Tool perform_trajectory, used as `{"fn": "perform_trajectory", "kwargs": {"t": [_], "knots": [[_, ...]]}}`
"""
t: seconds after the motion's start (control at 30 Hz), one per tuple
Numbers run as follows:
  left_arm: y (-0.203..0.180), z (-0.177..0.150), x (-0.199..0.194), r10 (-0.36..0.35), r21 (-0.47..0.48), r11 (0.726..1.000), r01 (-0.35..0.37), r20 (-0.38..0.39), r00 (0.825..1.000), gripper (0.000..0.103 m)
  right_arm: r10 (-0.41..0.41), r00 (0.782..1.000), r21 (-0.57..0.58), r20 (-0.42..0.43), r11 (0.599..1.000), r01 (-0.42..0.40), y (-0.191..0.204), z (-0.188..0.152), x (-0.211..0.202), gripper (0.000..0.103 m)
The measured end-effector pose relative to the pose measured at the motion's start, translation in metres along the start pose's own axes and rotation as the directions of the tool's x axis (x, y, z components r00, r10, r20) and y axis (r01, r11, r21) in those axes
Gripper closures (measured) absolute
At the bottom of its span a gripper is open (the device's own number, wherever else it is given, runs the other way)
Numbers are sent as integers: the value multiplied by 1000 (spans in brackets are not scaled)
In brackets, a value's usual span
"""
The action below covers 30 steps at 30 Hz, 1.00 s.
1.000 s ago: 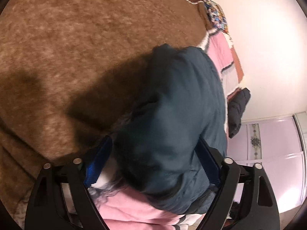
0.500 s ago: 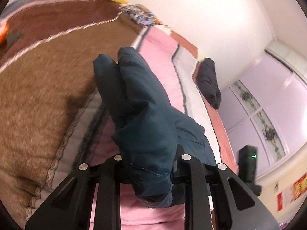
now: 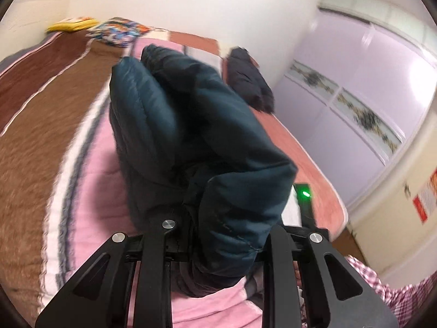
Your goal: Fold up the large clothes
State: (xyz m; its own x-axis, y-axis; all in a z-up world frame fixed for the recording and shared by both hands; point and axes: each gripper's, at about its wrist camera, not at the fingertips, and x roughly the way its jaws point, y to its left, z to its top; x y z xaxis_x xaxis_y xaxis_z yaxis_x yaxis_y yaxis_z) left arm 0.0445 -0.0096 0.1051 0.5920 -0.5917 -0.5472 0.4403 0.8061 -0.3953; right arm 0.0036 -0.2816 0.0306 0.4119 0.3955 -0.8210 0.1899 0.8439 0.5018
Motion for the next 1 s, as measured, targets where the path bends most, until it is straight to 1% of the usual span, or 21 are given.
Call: {"fn": "perform_trajectory", "kwargs": {"t": [0.17, 0.23, 0.3, 0.43, 0.53, 0.6, 0.63, 0.7, 0.77, 0.8, 0.83, 0.93, 1.0], "knots": [[-42, -7, 37, -40, 82, 995, 48, -93, 995, 80, 120, 993, 45, -18, 992, -119, -24, 3, -1, 95], [-55, -14, 54, -45, 111, 992, 60, -134, 990, 80, 170, 985, 77, -23, 983, -167, -34, 1, -2, 95], [-67, -20, 76, -49, 144, 987, 76, -184, 982, 80, 196, 980, 88, -25, 977, -193, -42, 0, -4, 96], [-80, -33, 116, -35, 175, 981, 81, -255, 966, 80, 234, 972, 104, -31, 968, -230, -52, 3, -4, 97], [-84, -38, 133, -27, 189, 978, 84, -284, 958, 80, 294, 955, 160, -33, 945, -286, -69, 0, -13, 96], [-88, -40, 142, -20, 203, 975, 84, -301, 954, 80, 326, 945, 185, 1, 929, -321, -85, -4, -37, 96], [-90, -42, 144, -15, 210, 974, 83, -305, 952, 80, 324, 946, 181, 24, 929, -323, -92, -6, -48, 96], [-94, -42, 145, -2, 236, 969, 78, -307, 952, 80, 286, 955, 190, 80, 936, -297, -115, -10, -76, 96], [-96, -43, 147, 10, 253, 965, 72, -308, 951, 80, 242, 966, 225, 92, 940, -257, -134, -10, -83, 96], [-97, -44, 149, 15, 260, 963, 70, -309, 951, 80, 221, 971, 241, 88, 941, -236, -143, -10, -83, 96], [-100, -45, 152, 22, 273, 960, 67, -312, 950, 80, 218, 973, 264, 76, 937, -231, -151, -11, -77, 96], [-111, -51, 158, 54, 320, 946, 53, -316, 947, 80, 257, 966, 277, 16, 927, -252, -149, -13, -52, 96], [-117, -56, 162, 84, 370, 928, 42, -318, 944, 79, 266, 964, 270, -3, 928, -255, -147, -15, -43, 96]]}}
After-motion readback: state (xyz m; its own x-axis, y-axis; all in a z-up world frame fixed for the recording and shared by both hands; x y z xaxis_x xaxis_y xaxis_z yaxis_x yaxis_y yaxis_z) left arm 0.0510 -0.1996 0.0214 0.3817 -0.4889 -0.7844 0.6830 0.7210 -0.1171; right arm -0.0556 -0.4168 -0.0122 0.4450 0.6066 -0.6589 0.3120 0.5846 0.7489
